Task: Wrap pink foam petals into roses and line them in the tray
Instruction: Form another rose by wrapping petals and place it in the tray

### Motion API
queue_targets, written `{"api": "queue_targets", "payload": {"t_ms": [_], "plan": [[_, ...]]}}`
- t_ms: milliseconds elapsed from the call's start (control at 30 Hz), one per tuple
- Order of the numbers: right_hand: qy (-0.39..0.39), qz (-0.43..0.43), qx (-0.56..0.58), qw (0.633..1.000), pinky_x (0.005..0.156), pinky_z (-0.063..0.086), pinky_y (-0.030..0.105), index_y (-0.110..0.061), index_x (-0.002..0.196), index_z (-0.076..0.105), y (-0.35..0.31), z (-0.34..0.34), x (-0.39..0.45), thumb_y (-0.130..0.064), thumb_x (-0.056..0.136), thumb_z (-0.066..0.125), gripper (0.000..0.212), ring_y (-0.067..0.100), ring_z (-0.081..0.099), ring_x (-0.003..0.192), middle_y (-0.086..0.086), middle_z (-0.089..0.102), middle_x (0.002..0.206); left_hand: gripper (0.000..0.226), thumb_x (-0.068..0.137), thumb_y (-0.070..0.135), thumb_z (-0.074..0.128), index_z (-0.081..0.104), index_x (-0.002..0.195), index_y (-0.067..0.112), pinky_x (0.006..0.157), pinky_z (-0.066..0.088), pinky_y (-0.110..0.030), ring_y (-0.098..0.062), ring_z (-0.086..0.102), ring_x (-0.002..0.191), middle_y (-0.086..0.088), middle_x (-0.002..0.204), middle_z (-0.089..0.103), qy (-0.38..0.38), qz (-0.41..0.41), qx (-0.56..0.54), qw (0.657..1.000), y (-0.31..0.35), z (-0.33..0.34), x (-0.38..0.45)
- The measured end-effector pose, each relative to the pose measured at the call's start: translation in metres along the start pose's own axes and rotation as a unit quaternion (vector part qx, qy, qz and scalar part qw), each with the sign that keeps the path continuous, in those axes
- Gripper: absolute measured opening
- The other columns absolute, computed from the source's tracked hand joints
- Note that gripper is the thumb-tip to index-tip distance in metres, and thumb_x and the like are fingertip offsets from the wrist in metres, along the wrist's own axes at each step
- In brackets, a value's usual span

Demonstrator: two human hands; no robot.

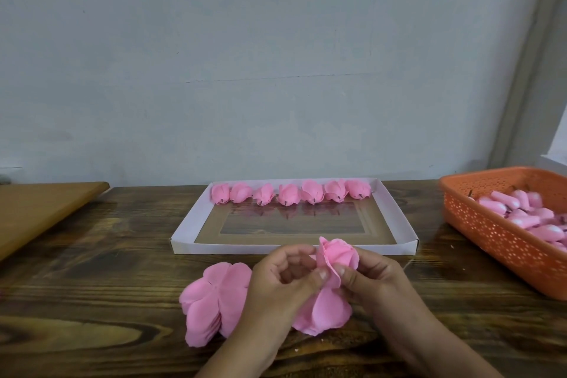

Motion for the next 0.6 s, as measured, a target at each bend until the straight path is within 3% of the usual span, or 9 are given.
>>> {"api": "queue_targets", "payload": {"t_ms": [100, 233, 367, 500, 600], "plan": [[-0.004, 0.018, 0.012, 1.0, 0.104, 0.046, 0.058, -0.008, 0.113, 0.074, 0.0013, 0.0004, 0.0, -0.016, 0.085, 0.068, 0.029, 0.045, 0.062, 0.115, 0.022, 0.071, 0.114, 0.048, 0.057, 0.047, 0.088, 0.08, 0.102, 0.031, 0.084, 0.058, -0.041, -0.025, 0.069, 0.088, -0.014, 0.1, 0.076, -0.019, 0.007, 0.002, 1.0, 0.0006, 0.0009, -0.0004], [-0.02, 0.023, 0.009, 0.999, 0.103, 0.042, 0.065, -0.004, 0.113, 0.072, 0.0006, 0.0018, -0.0001, -0.017, 0.09, 0.064, 0.028, 0.049, 0.062, 0.113, 0.029, 0.069, 0.114, 0.034, 0.074, 0.036, 0.088, 0.08, 0.104, 0.024, 0.074, 0.057, -0.028, -0.019, 0.068, 0.08, -0.014, 0.097, 0.076, -0.041, -0.001, 0.004, 0.999, 0.0016, 0.0018, -0.0018], [-0.034, 0.031, 0.015, 0.999, 0.103, 0.044, 0.062, -0.005, 0.113, 0.072, 0.0022, 0.0028, 0.0007, -0.022, 0.096, 0.059, 0.027, 0.047, 0.063, 0.113, 0.029, 0.069, 0.114, 0.034, 0.069, 0.037, 0.079, 0.081, 0.101, 0.025, 0.072, 0.055, -0.022, -0.012, 0.07, 0.079, -0.009, 0.092, 0.078, -0.046, -0.008, -0.004, 0.999, 0.0035, 0.0031, -0.0034], [-0.063, 0.041, 0.043, 0.996, 0.1, 0.052, 0.049, -0.007, 0.116, 0.072, 0.0017, 0.0055, 0.0009, -0.022, 0.09, 0.062, 0.031, 0.041, 0.064, 0.114, 0.025, 0.069, 0.117, 0.035, 0.075, 0.043, 0.076, 0.08, 0.106, 0.028, 0.079, 0.058, -0.024, -0.016, 0.074, 0.096, -0.004, 0.099, 0.079, -0.07, -0.02, 0.013, 0.997, 0.0028, 0.0042, -0.0037], [-0.072, 0.039, 0.03, 0.996, 0.101, 0.05, 0.051, -0.009, 0.118, 0.071, 0.0008, 0.0053, 0.0007, -0.022, 0.089, 0.065, 0.033, 0.041, 0.064, 0.115, 0.024, 0.068, 0.119, 0.03, 0.079, 0.045, 0.075, 0.079, 0.105, 0.031, 0.082, 0.058, -0.024, -0.015, 0.074, 0.098, -0.002, 0.099, 0.079, -0.091, -0.023, 0.031, 0.995, 0.0035, 0.0041, -0.0038]]}}
Point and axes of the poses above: each hand's wrist, its own x-axis towards the middle knuckle, its own z-axis out of the palm, y = z × x, the point moved 5 cm from there along x, towards the middle knuckle
